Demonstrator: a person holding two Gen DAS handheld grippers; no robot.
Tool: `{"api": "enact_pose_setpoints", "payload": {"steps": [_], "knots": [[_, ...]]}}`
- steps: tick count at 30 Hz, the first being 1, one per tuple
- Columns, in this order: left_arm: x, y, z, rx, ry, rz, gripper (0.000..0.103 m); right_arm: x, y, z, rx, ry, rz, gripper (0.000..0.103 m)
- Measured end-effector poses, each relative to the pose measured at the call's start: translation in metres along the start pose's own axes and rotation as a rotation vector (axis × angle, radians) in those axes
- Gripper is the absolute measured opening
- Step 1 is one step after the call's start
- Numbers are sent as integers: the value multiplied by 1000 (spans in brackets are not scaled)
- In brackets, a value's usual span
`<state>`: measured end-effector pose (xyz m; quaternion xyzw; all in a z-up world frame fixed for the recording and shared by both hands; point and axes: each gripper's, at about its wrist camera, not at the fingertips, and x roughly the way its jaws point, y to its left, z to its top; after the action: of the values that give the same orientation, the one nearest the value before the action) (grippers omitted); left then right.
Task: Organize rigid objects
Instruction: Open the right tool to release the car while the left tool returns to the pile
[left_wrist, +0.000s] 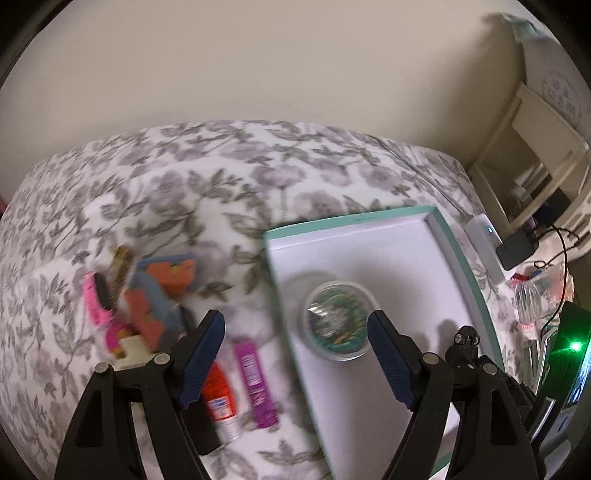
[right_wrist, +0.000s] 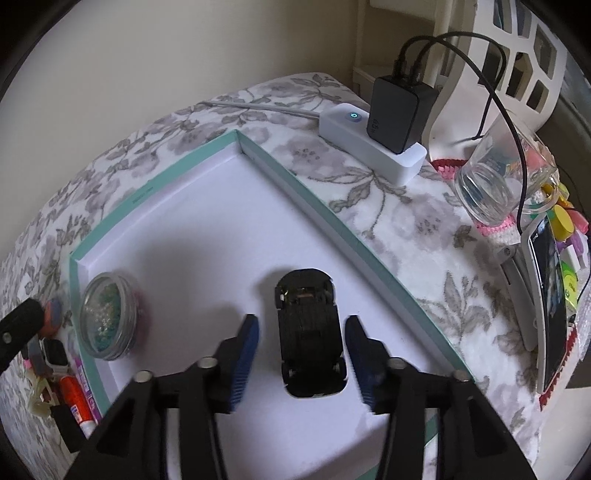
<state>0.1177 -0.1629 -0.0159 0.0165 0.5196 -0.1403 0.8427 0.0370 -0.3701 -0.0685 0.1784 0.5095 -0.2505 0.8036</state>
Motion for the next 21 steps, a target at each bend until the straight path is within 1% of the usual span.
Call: {"api": "enact_pose_setpoints", "payload": {"steps": [2, 5, 6, 7, 8, 9, 10, 11, 12, 15, 16, 18, 19, 20, 21], "knots": [[-4, 12, -4, -21, -4, 8, 81, -3, 3, -3, -16, -4, -7, 55], [-12, 37, -8, -67, -6, 43, 81, -10, 9, -6, -48, -16, -12, 56], [-15, 48, -10, -91, -10, 53, 81, -14, 13, -8, -63, -28, -8, 60], [-18, 56, -10, -111, -13, 59, 85, -17, 15, -9, -72, -38, 1, 62], [-22, 67, -12, -139, -19, 67, 92, -21, 17, -10, -77, -43, 14, 67], [-25, 76, -13, -161, -25, 74, 94, -23, 20, -11, -81, -45, 28, 68], [-30, 87, -15, -185, -35, 84, 94, -26, 22, -12, -83, -48, 43, 69], [-33, 96, -16, -206, -42, 97, 94, -28, 23, -12, -84, -50, 51, 71], [-38, 108, -20, -235, -50, 118, 94, -30, 25, -14, -86, -55, 61, 76], [-47, 137, -30, -311, -59, 149, 95, -39, 32, -17, -96, -81, 72, 84], [-48, 144, -32, -333, -59, 155, 95, -42, 34, -18, -97, -90, 76, 85], [-53, 161, -39, -383, -60, 165, 95, -47, 36, -20, -92, -98, 95, 92], [-56, 168, -43, -407, -62, 170, 96, -50, 39, -21, -94, -103, 111, 96], [-58, 173, -46, -423, -63, 175, 99, -53, 41, -22, -98, -110, 123, 101], [-60, 178, -49, -437, -66, 179, 100, -57, 45, -24, -108, -121, 133, 103]]}}
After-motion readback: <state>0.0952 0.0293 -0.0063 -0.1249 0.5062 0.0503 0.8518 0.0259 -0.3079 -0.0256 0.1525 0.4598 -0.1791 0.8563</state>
